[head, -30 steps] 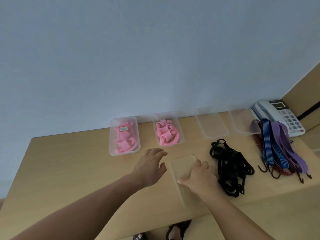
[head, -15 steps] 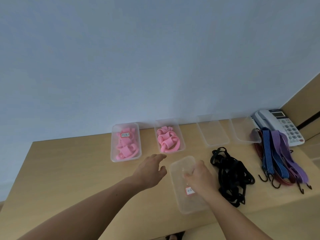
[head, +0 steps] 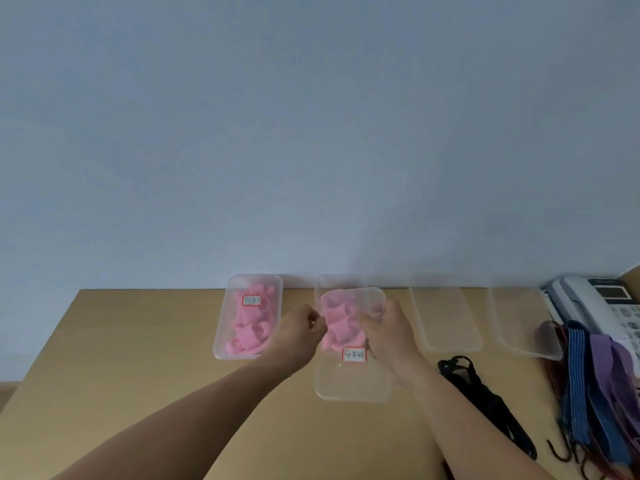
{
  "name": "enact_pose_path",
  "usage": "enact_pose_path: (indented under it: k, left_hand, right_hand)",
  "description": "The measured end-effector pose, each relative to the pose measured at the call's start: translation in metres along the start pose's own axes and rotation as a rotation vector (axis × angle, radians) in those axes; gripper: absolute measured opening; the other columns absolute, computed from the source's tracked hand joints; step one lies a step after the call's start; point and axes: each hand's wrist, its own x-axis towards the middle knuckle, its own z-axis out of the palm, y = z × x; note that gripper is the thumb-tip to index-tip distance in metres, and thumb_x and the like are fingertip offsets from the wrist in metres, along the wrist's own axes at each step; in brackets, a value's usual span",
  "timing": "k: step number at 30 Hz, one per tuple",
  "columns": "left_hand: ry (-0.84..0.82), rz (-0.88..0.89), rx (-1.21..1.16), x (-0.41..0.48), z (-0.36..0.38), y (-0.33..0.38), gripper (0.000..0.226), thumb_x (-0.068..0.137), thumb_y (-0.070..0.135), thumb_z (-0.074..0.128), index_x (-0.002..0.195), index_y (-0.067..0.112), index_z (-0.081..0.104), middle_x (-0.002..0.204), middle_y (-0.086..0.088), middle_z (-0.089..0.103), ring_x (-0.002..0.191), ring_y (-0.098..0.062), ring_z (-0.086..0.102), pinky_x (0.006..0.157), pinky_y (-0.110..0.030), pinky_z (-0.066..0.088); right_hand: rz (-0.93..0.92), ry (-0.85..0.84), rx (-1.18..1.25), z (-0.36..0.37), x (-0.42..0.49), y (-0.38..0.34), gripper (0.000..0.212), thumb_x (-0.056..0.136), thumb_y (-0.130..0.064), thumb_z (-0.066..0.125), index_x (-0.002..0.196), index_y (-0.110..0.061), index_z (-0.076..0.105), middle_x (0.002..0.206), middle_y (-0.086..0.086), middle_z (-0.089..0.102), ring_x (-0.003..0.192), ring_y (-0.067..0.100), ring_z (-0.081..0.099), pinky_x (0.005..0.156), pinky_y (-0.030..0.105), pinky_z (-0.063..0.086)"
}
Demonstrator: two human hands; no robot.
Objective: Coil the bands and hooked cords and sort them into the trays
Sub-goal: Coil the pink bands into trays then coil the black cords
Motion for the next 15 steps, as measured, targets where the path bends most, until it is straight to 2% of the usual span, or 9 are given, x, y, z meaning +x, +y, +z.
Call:
enact_pose_path:
  k: [3,8,11,15]
  left_hand:
    - [0.086,-0.07,0.006,0.023,-0.003,0.005,0.01,0.094,0.023,0.053,0.085,0.019,0.056,0.083,-0.006,0.07,0.078,-0.028,0.067,0.073,-0.041,0.054]
    - [0.13,-0.162,0.06,0.056,0.001,0.005,0.011,0.093,0.023,0.051,0.088,0.018,0.059,0.087,-0.001,0.068,0.083,-0.024,0.065,0.073,-0.034,0.051]
    - [0.135,-0.199,0.079,0.067,0.009,0.003,0.014,0.092,0.022,0.05,0.092,0.014,0.062,0.09,-0.001,0.068,0.085,-0.022,0.063,0.074,-0.033,0.05]
    - [0.142,-0.212,0.055,0.073,0.018,-0.001,0.011,0.091,0.021,0.05,0.084,0.016,0.056,0.08,0.0,0.064,0.076,-0.021,0.059,0.067,-0.033,0.046]
  right_hand:
    - [-0.037,-0.038,-0.011,0.01,0.027,-0.015,0.03,0.088,-0.037,0.063,0.101,-0.015,0.048,0.1,0.001,0.061,0.09,0.022,0.063,0.078,0.039,0.053]
    - [-0.063,-0.089,-0.19,0.021,0.067,-0.023,0.033,0.09,-0.039,0.059,0.099,-0.012,0.043,0.084,-0.002,0.055,0.082,0.025,0.055,0.065,0.033,0.039]
    - [-0.05,-0.115,-0.301,0.023,0.084,-0.018,0.037,0.09,-0.044,0.057,0.1,-0.012,0.043,0.086,0.0,0.054,0.082,0.026,0.055,0.065,0.032,0.038]
    - [-0.068,-0.036,-0.414,0.023,0.094,-0.01,0.04,0.085,-0.048,0.058,0.102,-0.014,0.043,0.095,0.005,0.061,0.095,0.031,0.063,0.066,0.032,0.038]
